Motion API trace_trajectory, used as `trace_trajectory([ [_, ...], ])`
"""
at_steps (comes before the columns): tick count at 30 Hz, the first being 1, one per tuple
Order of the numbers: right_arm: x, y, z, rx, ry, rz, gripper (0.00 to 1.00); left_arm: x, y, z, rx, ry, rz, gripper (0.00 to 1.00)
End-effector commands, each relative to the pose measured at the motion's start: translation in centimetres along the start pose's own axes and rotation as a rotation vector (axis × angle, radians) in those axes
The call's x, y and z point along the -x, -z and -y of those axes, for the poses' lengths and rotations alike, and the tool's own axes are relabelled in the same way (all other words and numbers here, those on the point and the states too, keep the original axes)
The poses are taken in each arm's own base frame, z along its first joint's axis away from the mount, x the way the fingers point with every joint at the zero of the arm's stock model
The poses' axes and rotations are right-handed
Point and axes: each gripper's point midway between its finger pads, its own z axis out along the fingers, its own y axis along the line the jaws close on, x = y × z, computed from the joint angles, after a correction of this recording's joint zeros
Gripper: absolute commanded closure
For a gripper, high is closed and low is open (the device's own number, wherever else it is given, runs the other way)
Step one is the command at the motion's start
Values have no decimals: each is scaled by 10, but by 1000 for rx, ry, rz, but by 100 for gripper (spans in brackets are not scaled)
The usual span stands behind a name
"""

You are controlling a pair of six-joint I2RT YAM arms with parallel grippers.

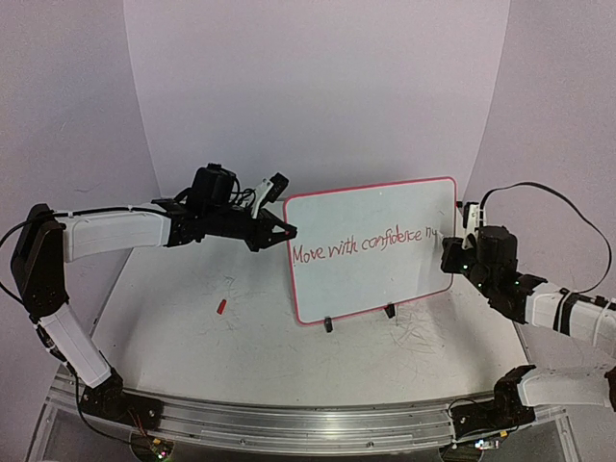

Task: Write a sentence on the whiteboard

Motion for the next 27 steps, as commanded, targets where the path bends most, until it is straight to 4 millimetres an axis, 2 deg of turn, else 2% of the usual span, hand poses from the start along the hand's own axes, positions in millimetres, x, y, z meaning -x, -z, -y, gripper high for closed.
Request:
trace_trajectory([
  [1,27,0,-4,12,-27,90,100,-36,-1,-31,162,-90,-134,100],
  [10,20,-2,-10,46,-17,62,100,-36,-1,-31,165,-93,-135,100],
  [18,2,1,-10,62,-14,1,100,-37,-1,-31,167,-94,-137,100],
  [27,-1,1,-10,61,-12,-13,100,-37,-1,-31,167,-96,-140,100],
])
